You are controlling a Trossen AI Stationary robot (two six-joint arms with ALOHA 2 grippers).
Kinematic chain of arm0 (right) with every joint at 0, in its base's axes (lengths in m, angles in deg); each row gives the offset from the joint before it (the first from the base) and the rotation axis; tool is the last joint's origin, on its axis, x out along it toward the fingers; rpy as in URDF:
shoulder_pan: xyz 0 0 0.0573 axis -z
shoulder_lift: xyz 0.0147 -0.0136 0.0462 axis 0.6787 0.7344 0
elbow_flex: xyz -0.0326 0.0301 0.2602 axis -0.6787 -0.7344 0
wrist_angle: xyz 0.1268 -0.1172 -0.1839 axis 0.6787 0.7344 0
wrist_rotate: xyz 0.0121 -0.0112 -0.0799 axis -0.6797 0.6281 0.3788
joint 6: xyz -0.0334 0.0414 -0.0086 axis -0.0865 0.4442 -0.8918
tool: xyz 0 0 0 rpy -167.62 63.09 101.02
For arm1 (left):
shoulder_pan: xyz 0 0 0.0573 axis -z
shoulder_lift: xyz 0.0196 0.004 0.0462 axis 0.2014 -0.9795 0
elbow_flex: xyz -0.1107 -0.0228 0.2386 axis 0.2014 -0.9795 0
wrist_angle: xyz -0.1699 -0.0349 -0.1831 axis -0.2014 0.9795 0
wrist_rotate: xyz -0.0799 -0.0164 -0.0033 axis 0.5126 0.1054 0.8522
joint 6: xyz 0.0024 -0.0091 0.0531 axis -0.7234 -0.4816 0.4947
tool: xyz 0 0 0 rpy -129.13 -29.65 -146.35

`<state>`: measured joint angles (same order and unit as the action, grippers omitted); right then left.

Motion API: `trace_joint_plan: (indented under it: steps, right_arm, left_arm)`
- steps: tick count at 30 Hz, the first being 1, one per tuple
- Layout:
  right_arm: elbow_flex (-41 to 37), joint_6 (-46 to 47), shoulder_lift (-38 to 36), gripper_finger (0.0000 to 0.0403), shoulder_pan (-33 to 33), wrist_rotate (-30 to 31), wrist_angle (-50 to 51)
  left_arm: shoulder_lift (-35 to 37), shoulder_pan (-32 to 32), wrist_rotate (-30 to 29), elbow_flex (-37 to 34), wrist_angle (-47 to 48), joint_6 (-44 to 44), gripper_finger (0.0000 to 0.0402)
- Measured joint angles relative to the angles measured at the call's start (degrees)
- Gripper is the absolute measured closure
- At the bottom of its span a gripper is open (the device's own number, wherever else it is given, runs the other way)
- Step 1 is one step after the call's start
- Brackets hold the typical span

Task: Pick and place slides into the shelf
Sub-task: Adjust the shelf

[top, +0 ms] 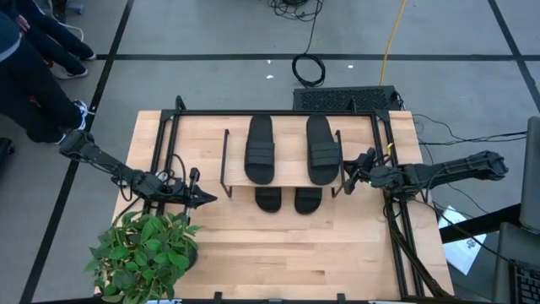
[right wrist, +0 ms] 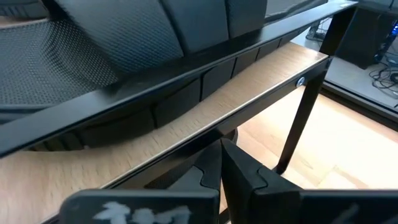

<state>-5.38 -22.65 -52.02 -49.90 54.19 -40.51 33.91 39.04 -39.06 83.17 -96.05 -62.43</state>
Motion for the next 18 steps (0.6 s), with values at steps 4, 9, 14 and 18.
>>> trace_joint_plan:
  steps: [4,9,14,18]
  right_arm:
    - [0.02,0.25,1.31,0.0403,0.01,0.03,-0.79]
    - [0.02,0.12,2.75,0.0403,0.02,0.09,-2.65]
    - [0.02,0.01,3.64,0.0403,0.02,0.12,-3.28]
    - [0.08,-1.01,3.51,0.0403,0.02,0.23,-3.31]
  left_arm:
    - [0.0,0.0,0.0,0.0,0.31,-0.1,0.0401]
    - [0.0,0.0,0.0,0.0,0.28,0.1,0.0401]
    - [0.0,0.01,0.0,0.0,0.28,-0.09,0.0401]
    - [0.0,0.02,0.0,0.0,0.28,-0.29,0.0401]
